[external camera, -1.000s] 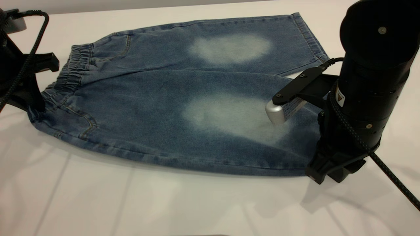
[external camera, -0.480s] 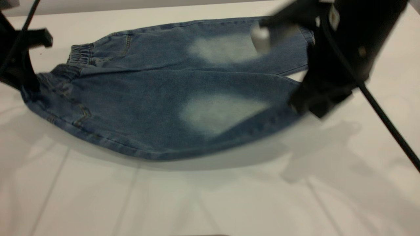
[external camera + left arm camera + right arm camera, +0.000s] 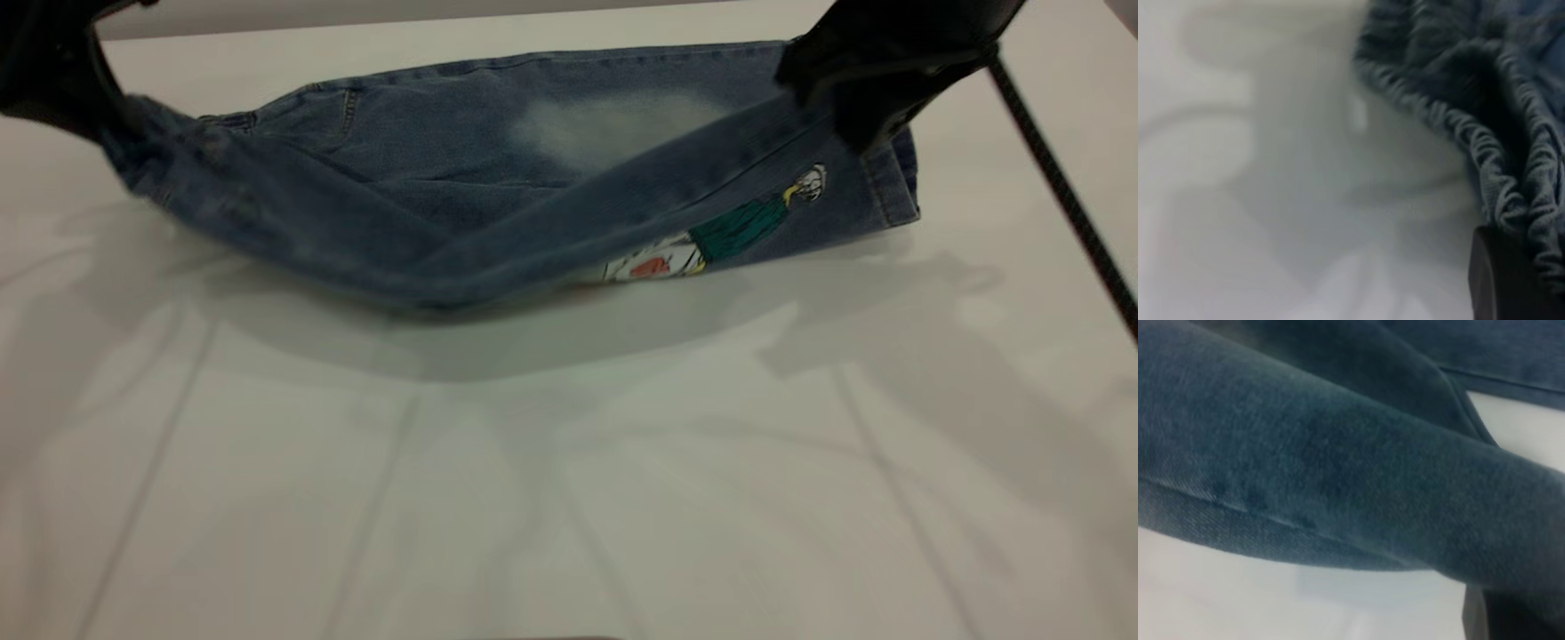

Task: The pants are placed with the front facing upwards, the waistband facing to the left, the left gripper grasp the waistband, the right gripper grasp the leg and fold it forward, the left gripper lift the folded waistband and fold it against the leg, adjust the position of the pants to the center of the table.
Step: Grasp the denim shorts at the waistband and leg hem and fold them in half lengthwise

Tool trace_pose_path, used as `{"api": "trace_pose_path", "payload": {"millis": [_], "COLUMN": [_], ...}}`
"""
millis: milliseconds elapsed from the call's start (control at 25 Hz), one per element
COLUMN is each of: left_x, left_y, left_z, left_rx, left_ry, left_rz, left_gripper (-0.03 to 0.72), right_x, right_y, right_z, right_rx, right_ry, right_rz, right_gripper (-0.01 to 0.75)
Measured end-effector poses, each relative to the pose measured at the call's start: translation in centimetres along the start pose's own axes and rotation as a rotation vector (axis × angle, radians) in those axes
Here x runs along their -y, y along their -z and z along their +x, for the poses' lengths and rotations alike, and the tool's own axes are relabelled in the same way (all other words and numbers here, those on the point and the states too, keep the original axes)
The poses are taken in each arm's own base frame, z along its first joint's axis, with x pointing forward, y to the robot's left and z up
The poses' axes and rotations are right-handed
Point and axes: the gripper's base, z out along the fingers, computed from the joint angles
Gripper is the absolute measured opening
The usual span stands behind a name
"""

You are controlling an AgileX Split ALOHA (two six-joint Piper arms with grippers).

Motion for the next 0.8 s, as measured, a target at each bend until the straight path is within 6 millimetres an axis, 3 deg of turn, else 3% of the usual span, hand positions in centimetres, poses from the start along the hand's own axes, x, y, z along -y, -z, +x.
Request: {"api": "trace_pose_path", "payload": {"millis": [160, 480, 800], "left_x": [0.6, 1.2, 0.9], "left_y": [0.1, 0.3, 0.5], "left_z": [-0.8, -2.0, -3.1], "left_rx": [0.086, 0.193, 0.308], "left_ry": [0.155, 0.459, 0.628], "left_rz": [0.076, 0.183, 0.210], "left_gripper": [0.059, 0.059, 0.059], "right_x": [1.4, 1.7, 2.0], "right_y": [0.0, -0.3, -3.8], "right_z": [-0.1, -1.4, -1.5], "right_rx": [0.016, 0.161, 0.210], "right_ry": [-0.065, -0.101, -0.133], "right_rz": [0.002, -0.009, -0.013], "right_gripper": [0.030, 0.030, 0.030]}}
